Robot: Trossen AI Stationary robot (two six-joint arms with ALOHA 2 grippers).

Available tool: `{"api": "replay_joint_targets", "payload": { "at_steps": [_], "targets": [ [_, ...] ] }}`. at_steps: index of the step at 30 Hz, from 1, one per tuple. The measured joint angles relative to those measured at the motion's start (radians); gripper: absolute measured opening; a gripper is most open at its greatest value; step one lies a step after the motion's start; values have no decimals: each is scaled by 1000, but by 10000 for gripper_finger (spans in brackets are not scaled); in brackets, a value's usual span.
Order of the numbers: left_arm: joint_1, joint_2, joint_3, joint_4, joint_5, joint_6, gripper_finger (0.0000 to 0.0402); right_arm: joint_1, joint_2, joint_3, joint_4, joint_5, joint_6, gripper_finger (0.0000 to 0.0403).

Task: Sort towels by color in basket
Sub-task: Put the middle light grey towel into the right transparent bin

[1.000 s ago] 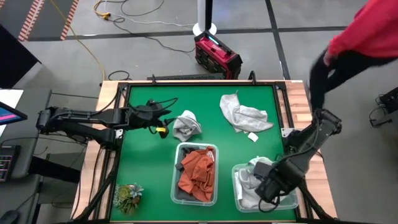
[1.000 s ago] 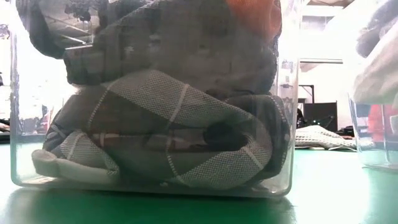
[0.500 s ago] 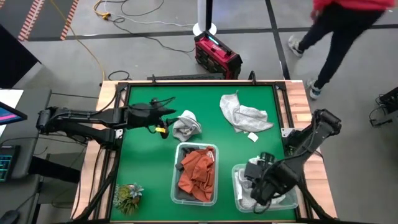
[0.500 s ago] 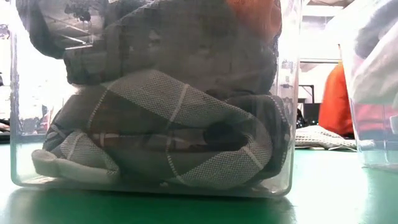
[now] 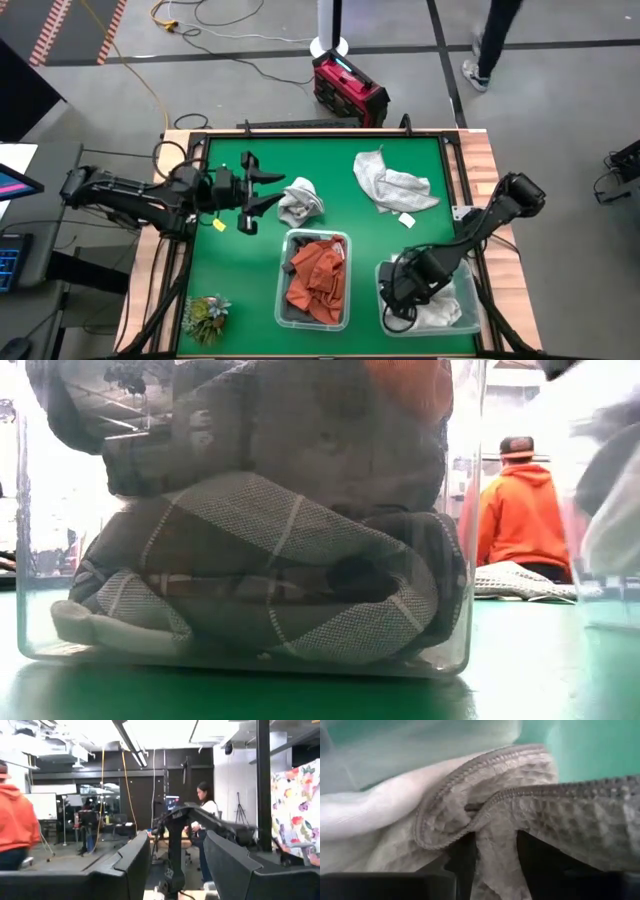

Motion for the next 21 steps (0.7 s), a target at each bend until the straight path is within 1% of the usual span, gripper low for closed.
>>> {"api": "replay_joint_targets", "payload": {
  "at_steps": [4,7,9,11,12,15,17,19,21],
  "targets": [
    [-45,14,0,20,51,53,178,7,-2,101,-106,-10,41,172],
    [-97,41,0,62,54,119,178,15,-2,178,-173,-10,46,172],
    [-135,63,0,79,37,171,178,16,-2,235,-222,-10,68,172],
    [-175,87,0,84,-18,228,178,16,-2,284,-266,-5,82,172],
    [-192,99,0,84,-66,253,178,17,-2,305,-292,8,84,172],
    [-223,126,0,133,-177,319,178,18,-3,350,-389,75,87,172],
    [-227,126,0,137,-215,335,178,19,-4,354,-424,166,88,172],
    [-227,121,0,117,-236,335,178,31,-4,338,-416,261,87,172],
    [-228,115,0,85,-264,335,178,41,7,313,-415,278,78,172]
  ]
}}
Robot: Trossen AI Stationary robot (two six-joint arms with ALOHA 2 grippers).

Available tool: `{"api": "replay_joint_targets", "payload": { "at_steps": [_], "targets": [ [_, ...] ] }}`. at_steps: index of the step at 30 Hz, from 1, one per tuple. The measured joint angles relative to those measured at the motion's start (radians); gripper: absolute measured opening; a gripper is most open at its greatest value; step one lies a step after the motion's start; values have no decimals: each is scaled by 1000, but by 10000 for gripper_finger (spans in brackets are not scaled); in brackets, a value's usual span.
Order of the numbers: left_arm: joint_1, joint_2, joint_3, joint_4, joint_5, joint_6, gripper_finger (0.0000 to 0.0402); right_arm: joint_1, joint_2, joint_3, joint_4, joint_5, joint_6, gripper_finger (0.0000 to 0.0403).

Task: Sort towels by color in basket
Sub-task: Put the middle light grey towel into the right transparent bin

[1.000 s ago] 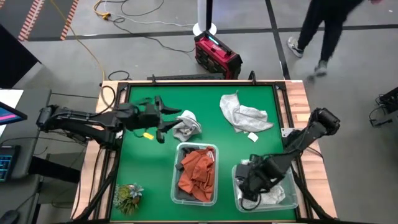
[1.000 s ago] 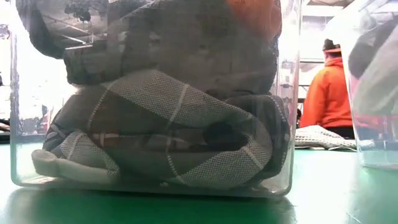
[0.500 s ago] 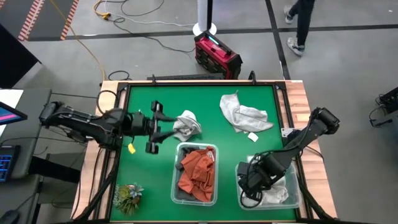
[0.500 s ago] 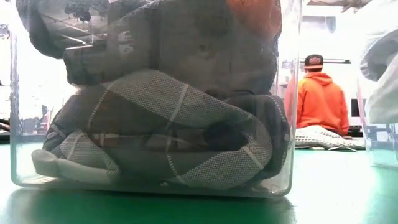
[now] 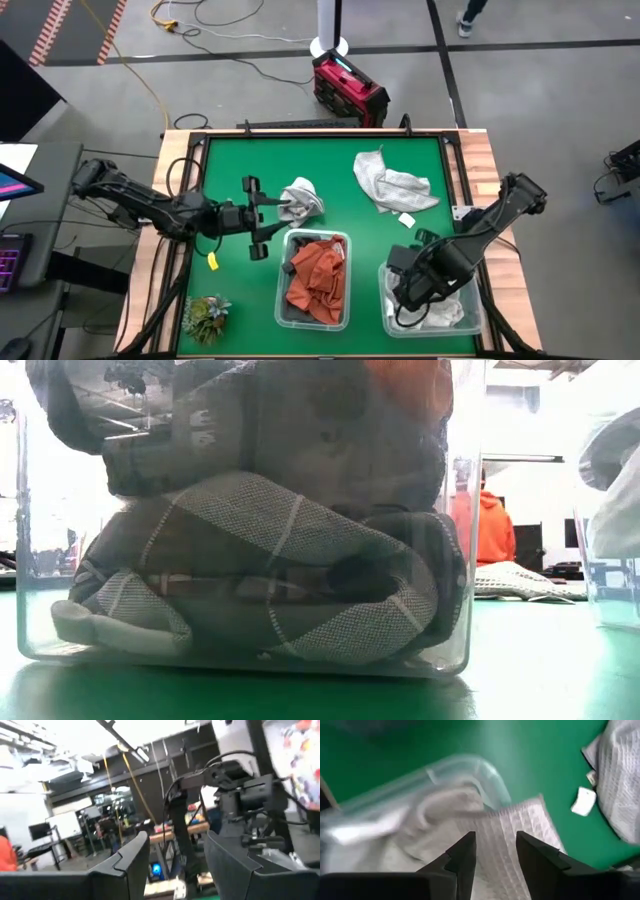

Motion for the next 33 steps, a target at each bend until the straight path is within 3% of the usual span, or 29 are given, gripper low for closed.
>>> {"api": "replay_joint_targets", "payload": {
  "at_steps": [5,8,14,17,23,33],
  "targets": [
    [1,-31,0,-52,-43,-6,178,44,11,-127,22,-41,45,171],
    [1,-41,0,-74,-43,-10,178,55,10,-210,135,-143,69,170],
    [1,-41,0,-91,-42,-20,178,79,10,-371,352,-175,99,162],
    [1,-40,0,-93,-41,-24,178,66,7,-408,374,-228,96,156],
    [1,-40,0,-99,-40,-24,178,38,10,-285,225,-308,98,148],
    [1,-41,0,-138,-40,-31,178,33,10,-62,64,-232,102,148]
  ]
}}
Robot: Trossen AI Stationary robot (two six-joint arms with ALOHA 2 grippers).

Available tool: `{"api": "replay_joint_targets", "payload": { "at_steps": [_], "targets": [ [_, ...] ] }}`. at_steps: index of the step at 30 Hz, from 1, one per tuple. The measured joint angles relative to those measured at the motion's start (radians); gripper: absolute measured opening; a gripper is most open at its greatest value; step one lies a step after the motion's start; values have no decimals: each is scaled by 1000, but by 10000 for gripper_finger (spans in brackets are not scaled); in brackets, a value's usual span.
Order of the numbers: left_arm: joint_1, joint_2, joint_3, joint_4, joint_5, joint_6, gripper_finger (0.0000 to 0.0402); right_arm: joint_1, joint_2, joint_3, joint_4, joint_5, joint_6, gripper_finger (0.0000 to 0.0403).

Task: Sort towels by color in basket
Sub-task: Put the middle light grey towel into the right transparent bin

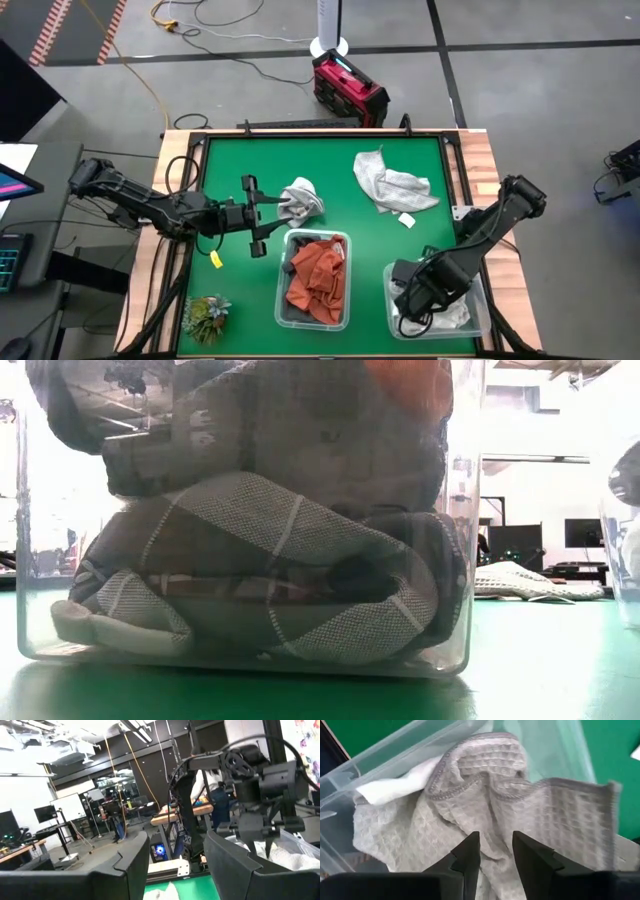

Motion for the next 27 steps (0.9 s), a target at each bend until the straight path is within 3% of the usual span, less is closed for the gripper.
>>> {"api": "replay_joint_targets", "payload": {
  "at_steps": [7,15,23,27],
  "targets": [
    [0,-31,0,-51,-49,3,178,1,0,44,-166,6,54,148],
    [-1,-96,0,-152,-53,-42,178,73,13,-69,-149,9,160,147],
    [-1,-104,0,-171,-52,-60,178,107,14,-317,223,-69,167,125],
    [-1,-104,0,-171,-52,-60,178,89,11,-327,239,-108,154,116]
  ]
}}
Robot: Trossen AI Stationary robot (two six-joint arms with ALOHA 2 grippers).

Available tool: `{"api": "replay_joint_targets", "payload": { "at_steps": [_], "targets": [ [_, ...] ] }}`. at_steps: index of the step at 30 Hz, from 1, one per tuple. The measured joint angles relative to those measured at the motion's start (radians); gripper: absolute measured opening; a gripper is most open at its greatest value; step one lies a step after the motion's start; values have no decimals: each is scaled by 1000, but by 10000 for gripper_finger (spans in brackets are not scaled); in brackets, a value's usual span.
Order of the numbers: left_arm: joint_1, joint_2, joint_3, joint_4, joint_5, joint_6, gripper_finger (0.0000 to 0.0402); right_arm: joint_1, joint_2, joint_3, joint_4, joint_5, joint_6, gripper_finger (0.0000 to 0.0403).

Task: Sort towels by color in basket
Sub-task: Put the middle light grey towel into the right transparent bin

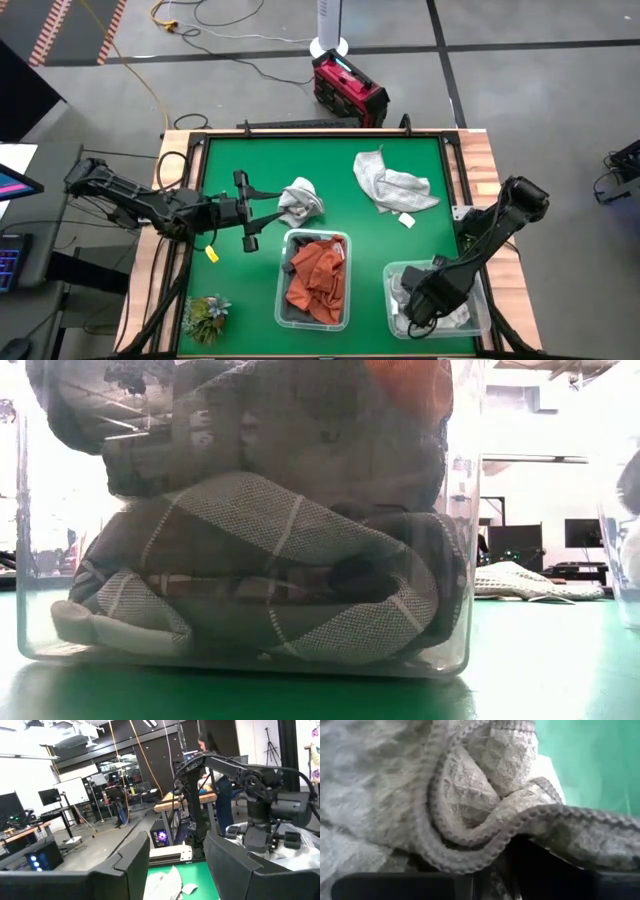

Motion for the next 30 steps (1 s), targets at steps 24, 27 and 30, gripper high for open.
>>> {"api": "replay_joint_targets", "payload": {
  "at_steps": [24,27,30],
  "targets": [
    [0,0,0,-9,0,0,178,-4,-9,342,-399,216,60,115],
    [0,0,0,-11,0,0,178,-5,-9,314,-394,217,15,116],
    [0,0,0,-11,0,0,178,-14,-9,306,-385,222,-6,120]
  ]
}}
